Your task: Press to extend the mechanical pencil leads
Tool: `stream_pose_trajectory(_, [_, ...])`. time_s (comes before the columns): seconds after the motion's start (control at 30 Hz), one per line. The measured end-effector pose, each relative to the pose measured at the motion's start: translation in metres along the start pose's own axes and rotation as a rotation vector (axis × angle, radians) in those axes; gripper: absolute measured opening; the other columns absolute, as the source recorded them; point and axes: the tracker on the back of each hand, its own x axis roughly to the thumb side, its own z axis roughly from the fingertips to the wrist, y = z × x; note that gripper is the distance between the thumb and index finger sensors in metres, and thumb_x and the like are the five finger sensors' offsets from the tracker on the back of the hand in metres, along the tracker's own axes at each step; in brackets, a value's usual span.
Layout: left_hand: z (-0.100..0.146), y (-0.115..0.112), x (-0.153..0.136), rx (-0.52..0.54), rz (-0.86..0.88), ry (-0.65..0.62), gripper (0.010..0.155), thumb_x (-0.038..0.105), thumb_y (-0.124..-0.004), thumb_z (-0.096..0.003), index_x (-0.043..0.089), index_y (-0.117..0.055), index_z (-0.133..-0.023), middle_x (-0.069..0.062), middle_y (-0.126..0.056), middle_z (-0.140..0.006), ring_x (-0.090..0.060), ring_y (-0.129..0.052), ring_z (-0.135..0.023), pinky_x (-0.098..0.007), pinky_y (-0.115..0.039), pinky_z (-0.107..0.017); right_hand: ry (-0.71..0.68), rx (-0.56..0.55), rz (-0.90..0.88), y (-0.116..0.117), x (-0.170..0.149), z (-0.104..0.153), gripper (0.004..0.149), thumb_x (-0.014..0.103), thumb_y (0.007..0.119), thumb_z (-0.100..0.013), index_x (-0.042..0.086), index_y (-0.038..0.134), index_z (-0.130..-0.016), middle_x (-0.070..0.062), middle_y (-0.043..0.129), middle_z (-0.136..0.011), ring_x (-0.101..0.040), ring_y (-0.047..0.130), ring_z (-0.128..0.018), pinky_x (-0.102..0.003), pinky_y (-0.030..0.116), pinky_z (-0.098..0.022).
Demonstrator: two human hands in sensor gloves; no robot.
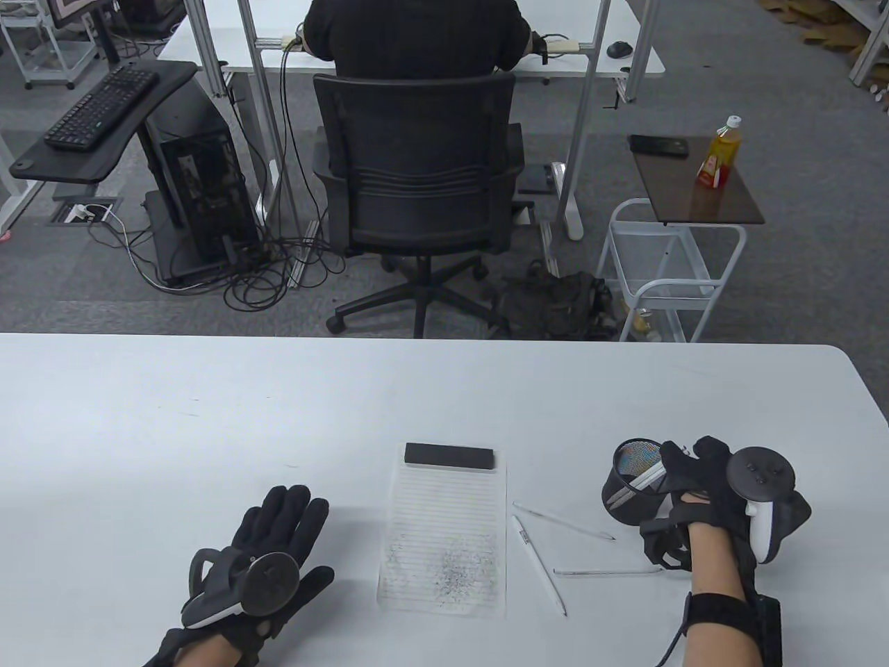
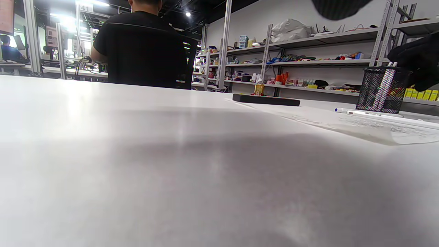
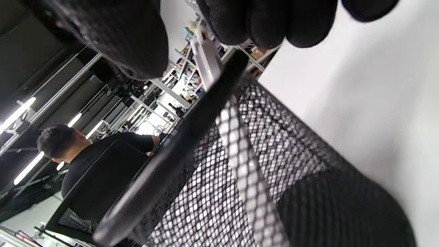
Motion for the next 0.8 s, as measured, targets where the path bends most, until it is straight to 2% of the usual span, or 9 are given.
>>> stream_pose_trajectory(0.37, [0.000,-0.001,0.000,-0.012,0.000,0.002,0.088,0.063,-0.064,-0.0455,0.024,-0.026,-0.114,-0.013,-0.024,-0.120,-0.048,-0.031,-0.111,-0.065,-0.041,-0.077,0.062,-0.006,-0.116,0.011,-0.010,0.001,0.055,0.038,0.098,-0.047,0.005,0.082,-0.088,-0.022,0.074,-0.093,-0.053,0.081,-0.080,-0.069,0.069,-0.057])
stream_pose_trajectory(0.8, [-0.001,-0.002,0.002,-0.021,0.000,0.000,0.088,0.063,-0.064,-0.0457,0.024,-0.026,-0.114,-0.013,-0.024,-0.120,-0.048,-0.031,-0.111,-0.065,-0.041,-0.077,0.045,-0.030,-0.086,0.013,-0.012,0.004,0.045,0.033,0.097,-0.049,0.007,0.085,-0.084,-0.020,0.077,-0.091,-0.052,0.083,-0.079,-0.069,0.070,-0.057])
